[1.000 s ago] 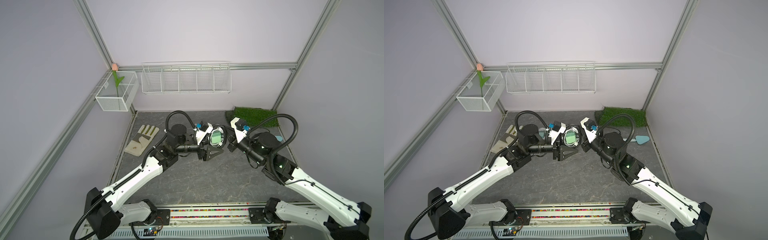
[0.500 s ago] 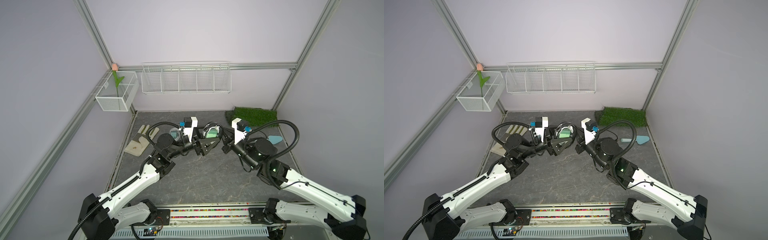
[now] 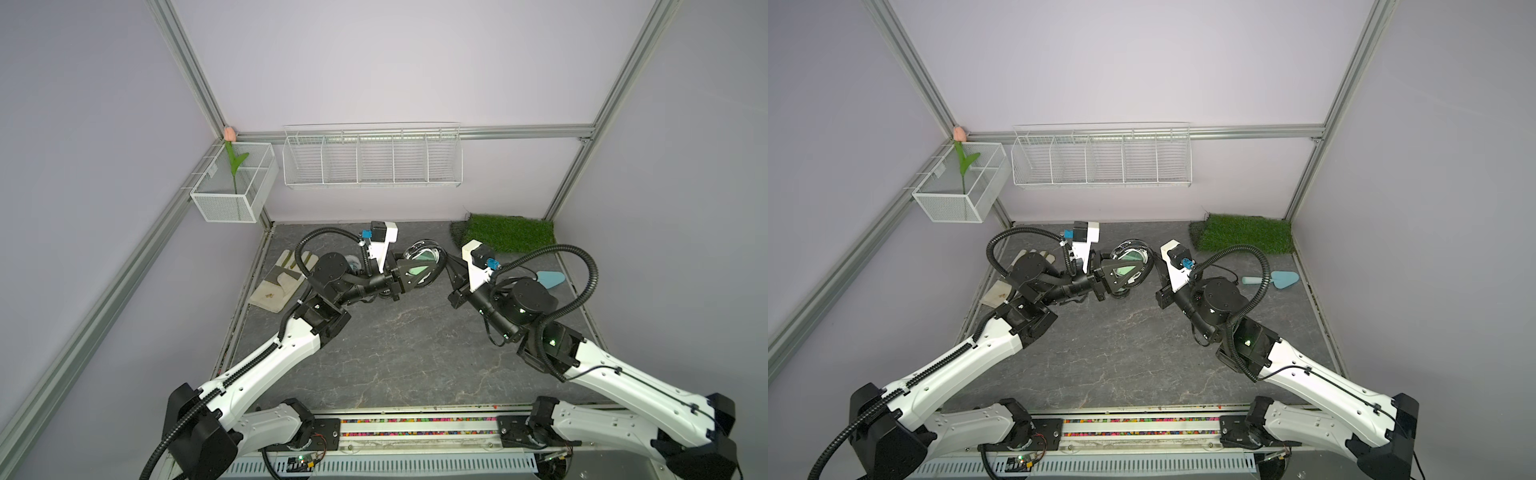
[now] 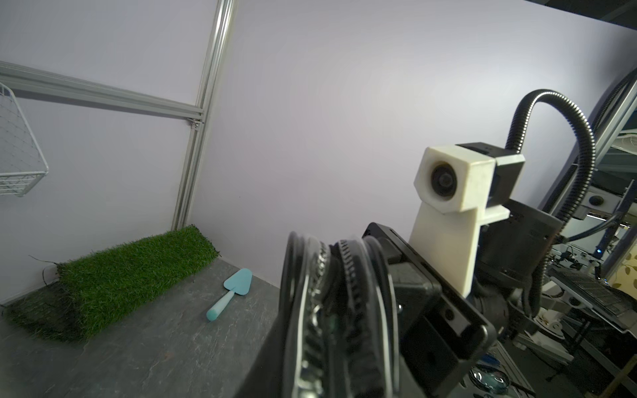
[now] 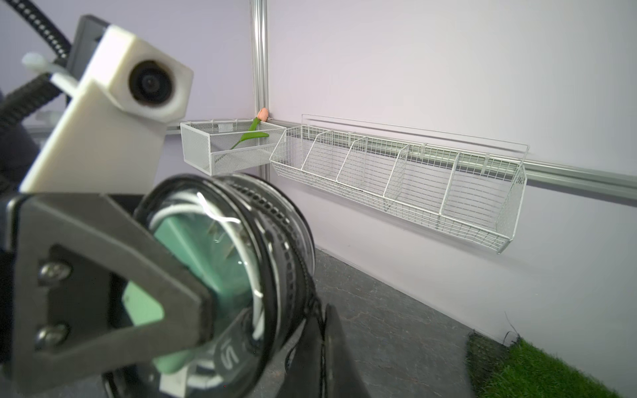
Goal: Pack away charging kits
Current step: Zip the zipper on the storage bag.
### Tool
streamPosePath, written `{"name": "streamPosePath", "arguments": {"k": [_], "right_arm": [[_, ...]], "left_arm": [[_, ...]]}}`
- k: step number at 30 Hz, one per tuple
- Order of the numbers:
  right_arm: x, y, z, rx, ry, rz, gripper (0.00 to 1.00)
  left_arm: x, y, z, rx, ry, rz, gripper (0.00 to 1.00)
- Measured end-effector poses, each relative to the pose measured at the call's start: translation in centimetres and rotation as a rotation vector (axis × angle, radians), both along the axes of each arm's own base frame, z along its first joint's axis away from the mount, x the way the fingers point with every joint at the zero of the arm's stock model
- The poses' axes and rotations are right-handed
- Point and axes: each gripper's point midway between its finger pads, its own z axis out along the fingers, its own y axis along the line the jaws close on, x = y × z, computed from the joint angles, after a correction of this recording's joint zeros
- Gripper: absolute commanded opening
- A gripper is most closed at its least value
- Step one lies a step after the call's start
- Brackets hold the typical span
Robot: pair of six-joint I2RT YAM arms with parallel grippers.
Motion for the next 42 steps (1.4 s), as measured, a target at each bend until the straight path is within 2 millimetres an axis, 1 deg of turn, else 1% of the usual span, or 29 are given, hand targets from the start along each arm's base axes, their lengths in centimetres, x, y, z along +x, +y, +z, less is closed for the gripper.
{"name": "streamPosePath", "arguments": {"k": [4,7,9,12,15,18,22,24,27,30,34,37,40,42], "right_arm": [[-0.7,-0.5,-0.6,-0.114,-0.048,0.036,0.06],[-0.8,-0.5,-1.6,-0.199,-0.064,0.057,0.06],[-0.7,-0.4,-2.5,-0.255,-0.063,0.074,0.07],[-0.5,-0.3,-3.1,-0.313,-0.061,0.088,0.06],[-0.5,-0.2,-3.7,-0.36,-0.058,0.102,0.07],[-0.6,-0.3,-4.2,-0.401,-0.048,0.117,0.06],[-1.2,0.0,-4.2,-0.449,-0.027,0.174,0.07],[-1.5,0.3,-4.2,-0.475,-0.02,0.207,0.07],[-1.5,0.0,-5.0,-0.518,-0.013,0.217,0.07],[-1.2,-0.3,-5.7,-0.561,-0.013,0.21,0.07],[0.1,-0.6,-7.7,-0.664,0.003,0.173,0.07],[1.1,-0.7,-8.9,-0.733,0.001,0.143,0.07],[1.6,-0.8,-9.6,-0.762,-0.021,0.134,0.07],[1.7,-0.7,-9.6,-0.77,-0.037,0.138,0.07]], "left_arm": [[-0.8,-0.1,-0.3,0.082,0.009,-0.055,0.0],[-1.2,0.0,-1.3,0.144,0.015,-0.082,0.0],[-1.4,0.0,-2.4,0.188,0.023,-0.099,0.0],[-1.8,0.0,-4.4,0.262,0.04,-0.112,0.0],[-2.3,-0.2,-5.7,0.319,0.028,-0.114,0.0],[-2.6,-0.3,-6.3,0.347,0.005,-0.109,0.0],[-3.0,-0.2,-6.7,0.365,-0.024,-0.121,0.0],[-3.3,-0.4,-7.3,0.391,-0.028,-0.135,0.0],[-3.1,-1.0,-8.0,0.436,-0.023,-0.139,0.0],[-2.3,-1.9,-9.7,0.497,-0.002,-0.143,0.0],[-1.3,-2.8,-12.2,0.58,0.032,-0.154,0.0],[-0.8,-3.1,-13.7,0.628,0.043,-0.167,0.0],[-0.6,-3.1,-14.4,0.649,0.038,-0.171,0.0],[-0.6,-3.0,-14.5,0.656,0.031,-0.174,0.0]]}}
